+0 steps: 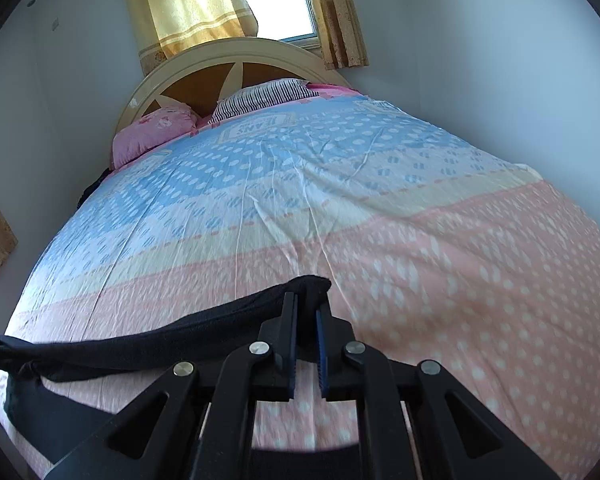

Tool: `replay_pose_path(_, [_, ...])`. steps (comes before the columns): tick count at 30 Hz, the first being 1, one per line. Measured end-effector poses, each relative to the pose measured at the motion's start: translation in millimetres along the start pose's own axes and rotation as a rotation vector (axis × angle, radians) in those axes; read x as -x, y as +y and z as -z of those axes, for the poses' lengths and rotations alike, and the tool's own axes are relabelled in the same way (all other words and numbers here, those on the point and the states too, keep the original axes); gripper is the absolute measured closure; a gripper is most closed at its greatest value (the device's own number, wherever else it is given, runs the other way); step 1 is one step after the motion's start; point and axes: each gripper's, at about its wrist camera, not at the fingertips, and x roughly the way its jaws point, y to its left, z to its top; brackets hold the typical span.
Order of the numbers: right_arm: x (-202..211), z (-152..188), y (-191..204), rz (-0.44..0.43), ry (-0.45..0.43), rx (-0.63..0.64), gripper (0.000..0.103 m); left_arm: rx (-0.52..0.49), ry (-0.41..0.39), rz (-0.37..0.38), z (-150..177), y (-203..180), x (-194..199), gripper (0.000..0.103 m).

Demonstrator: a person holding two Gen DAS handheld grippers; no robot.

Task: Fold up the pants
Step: 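Close the left gripper on the pant leg edge while the right gripper closes beside it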

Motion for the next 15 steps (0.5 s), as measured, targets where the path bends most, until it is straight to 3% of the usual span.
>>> replay_pose_path(15, [49.7,67.4,-38.5,0.023,0.022,-0.081,0.095,0.012,-0.041,0.071,50.3,1.2,45.2,0.091])
